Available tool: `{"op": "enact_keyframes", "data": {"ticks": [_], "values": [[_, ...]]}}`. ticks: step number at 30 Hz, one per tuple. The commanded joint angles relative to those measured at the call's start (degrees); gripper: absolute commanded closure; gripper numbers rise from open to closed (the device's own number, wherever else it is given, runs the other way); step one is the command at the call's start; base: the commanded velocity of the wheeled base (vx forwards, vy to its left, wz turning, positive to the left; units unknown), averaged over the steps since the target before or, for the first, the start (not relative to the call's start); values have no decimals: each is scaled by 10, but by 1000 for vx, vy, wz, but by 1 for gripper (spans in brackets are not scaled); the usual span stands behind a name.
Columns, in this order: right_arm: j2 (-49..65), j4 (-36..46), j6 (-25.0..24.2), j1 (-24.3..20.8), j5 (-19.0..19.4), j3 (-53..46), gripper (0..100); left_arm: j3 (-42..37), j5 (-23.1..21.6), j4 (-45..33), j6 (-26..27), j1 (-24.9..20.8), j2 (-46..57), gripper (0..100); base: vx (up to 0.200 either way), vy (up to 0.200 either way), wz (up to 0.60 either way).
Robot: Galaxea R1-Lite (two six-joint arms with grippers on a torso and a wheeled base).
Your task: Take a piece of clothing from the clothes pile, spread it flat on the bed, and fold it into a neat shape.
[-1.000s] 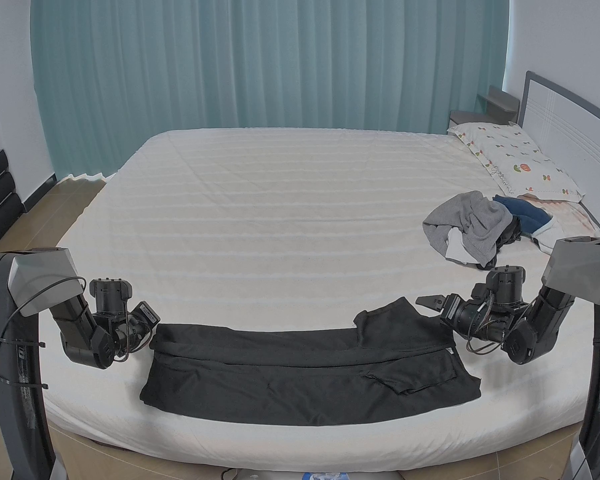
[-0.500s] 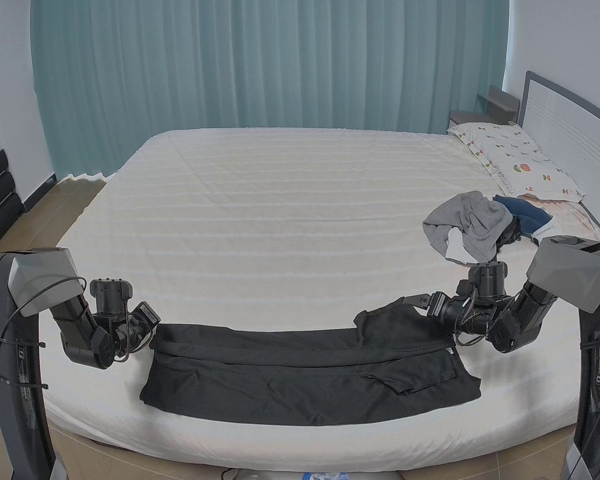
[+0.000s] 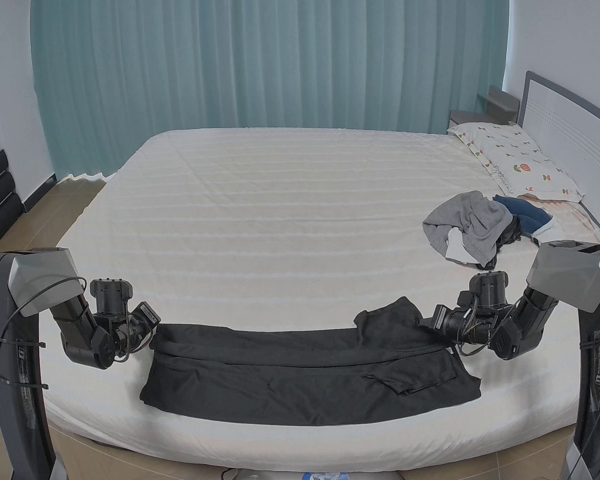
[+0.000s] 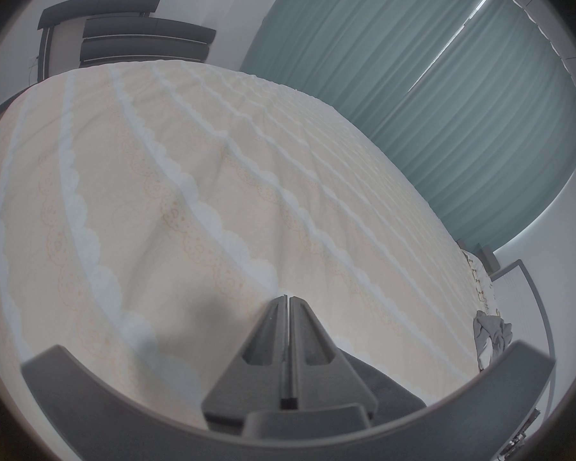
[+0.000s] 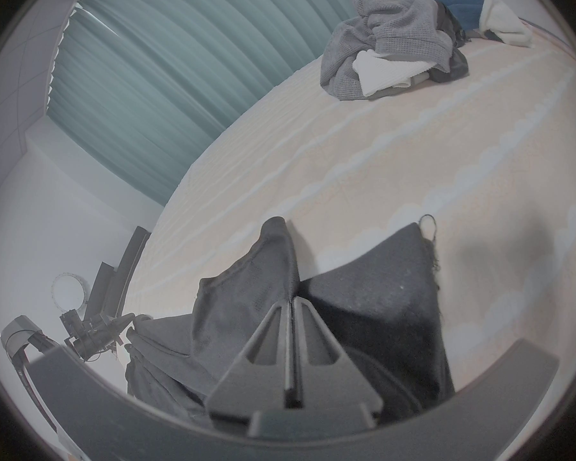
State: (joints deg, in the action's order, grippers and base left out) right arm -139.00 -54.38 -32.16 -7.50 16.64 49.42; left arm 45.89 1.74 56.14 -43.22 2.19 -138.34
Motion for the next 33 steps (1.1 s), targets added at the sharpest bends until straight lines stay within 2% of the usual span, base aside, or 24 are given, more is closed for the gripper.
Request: {"op": "enact_keyframes", "data": {"ticks": [1, 13, 17, 33], "values": [[21, -2, 1, 6, 1, -18, 100, 0, 0, 0, 0, 0, -1, 100, 0, 0, 0], [58, -18, 3, 17, 8, -97, 100, 0, 0, 0, 0, 0, -1, 100, 0, 0, 0], [56, -43, 24, 18, 14, -128, 100, 0, 0, 0, 0, 0, -1, 100, 0, 0, 0], [68, -49, 44, 23, 13, -159, 100, 0, 0, -1, -1, 1, 0, 100, 0, 0, 0]]}}
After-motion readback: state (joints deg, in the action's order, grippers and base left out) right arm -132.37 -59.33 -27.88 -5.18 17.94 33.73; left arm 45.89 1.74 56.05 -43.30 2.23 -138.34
